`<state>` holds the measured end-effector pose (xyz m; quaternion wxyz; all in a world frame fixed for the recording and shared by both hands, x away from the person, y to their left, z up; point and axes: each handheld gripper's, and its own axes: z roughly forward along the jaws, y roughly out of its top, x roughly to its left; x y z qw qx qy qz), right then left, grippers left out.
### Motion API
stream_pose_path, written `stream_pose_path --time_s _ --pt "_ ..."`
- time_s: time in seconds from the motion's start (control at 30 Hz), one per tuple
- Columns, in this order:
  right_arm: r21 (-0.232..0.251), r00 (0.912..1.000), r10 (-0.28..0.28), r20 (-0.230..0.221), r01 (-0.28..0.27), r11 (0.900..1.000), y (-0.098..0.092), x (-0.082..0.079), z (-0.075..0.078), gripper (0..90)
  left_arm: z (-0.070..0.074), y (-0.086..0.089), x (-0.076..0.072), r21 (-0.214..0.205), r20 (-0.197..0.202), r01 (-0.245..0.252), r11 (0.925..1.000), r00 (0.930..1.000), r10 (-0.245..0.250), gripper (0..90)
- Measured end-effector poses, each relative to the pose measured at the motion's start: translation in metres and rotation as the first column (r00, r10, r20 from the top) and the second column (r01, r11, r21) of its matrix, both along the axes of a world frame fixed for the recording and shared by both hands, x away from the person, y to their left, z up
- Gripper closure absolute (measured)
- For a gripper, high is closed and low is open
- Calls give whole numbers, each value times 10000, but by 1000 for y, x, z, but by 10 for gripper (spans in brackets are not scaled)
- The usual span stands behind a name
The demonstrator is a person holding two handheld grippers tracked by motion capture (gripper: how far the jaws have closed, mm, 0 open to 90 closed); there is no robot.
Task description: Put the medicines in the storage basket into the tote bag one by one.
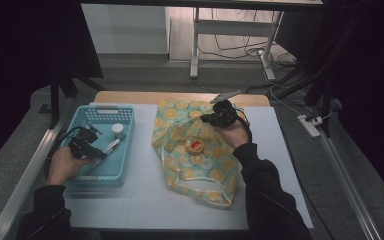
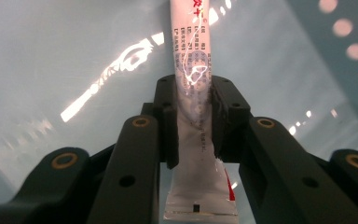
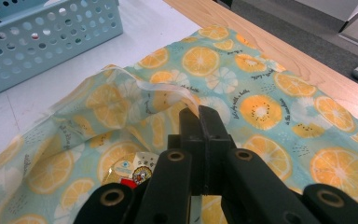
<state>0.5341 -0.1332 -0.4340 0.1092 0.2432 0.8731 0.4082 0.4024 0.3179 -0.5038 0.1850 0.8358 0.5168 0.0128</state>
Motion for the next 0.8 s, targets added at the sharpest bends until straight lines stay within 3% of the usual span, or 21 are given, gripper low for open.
stream_pose_path --time_s 0.17,0.23,0.37,0.8 --pt "-1 10000 31 11 -31 10000 1 0 0 900 8 3 -3 -291 411 -136 9995 9990 148 744" --pt "-1 10000 35 10 -35 10000 1 0 0 900 10 3 -5 -173 717 -29 9998 9974 42 744" --pt "5 10000 8 1 -8 10000 0 0 0 900 14 1 -7 -295 929 62 9995 9957 -35 744" --pt "93 10000 6 84 -7 10000 -1 -1 2 900 41 -17 -11 -966 1877 199 9951 9822 -14 745"
